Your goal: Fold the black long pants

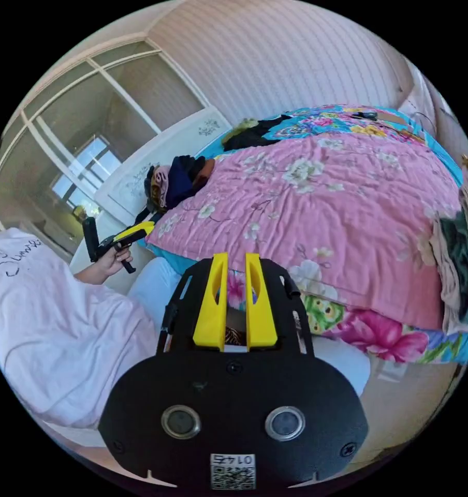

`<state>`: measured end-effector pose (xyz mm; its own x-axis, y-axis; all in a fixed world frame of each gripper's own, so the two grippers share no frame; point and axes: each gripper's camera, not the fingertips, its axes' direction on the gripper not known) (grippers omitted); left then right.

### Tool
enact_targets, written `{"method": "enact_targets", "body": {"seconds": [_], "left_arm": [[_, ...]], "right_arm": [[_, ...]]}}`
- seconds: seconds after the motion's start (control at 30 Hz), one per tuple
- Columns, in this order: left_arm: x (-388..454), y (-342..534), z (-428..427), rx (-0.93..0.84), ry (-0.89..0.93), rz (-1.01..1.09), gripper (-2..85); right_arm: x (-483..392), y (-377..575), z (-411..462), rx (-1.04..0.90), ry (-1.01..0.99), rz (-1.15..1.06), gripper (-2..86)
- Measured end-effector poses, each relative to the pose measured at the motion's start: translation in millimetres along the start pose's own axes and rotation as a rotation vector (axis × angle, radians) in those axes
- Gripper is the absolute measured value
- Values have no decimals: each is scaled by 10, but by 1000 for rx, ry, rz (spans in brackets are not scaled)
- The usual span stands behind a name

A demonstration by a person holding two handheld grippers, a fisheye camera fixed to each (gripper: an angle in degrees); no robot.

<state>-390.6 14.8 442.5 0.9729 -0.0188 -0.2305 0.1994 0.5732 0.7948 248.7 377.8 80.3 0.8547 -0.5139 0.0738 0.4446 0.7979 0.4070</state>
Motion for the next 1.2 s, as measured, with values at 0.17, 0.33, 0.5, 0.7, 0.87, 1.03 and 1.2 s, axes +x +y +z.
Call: {"method": "enact_targets", "body": {"seconds": [0.17, 0.33, 0.5, 0.7, 0.87, 1.03, 1.2], "left_arm": [[-853, 753, -688, 92, -253, -170, 87], [-1751, 1488, -1125, 66, -394, -369, 109], [-2802, 2118, -1473, 58, -502, -547, 110], [-4035, 2555, -1721, 144, -596, -723, 106], [-4906, 2772, -1663, 139, -616, -825, 134], [-5412, 2893, -1569, 171, -477, -824, 108], [-5405, 2922, -1623, 183, -526, -695, 55]], "right_arm": [[-1330, -1158, 866, -84, -112, -348, 103], [-2551, -2031, 1606, -183, -208, -585, 132], [-3659, -2926, 2261, -232, -233, -787, 139], [-4954, -3974, 3235, -331, -226, -1038, 141], [-5926, -4723, 4239, -394, -203, -1150, 140], [-6491, -5178, 5179, -468, -127, -1124, 137], [-6628, -5371, 5565, -574, 18, -998, 44]]}}
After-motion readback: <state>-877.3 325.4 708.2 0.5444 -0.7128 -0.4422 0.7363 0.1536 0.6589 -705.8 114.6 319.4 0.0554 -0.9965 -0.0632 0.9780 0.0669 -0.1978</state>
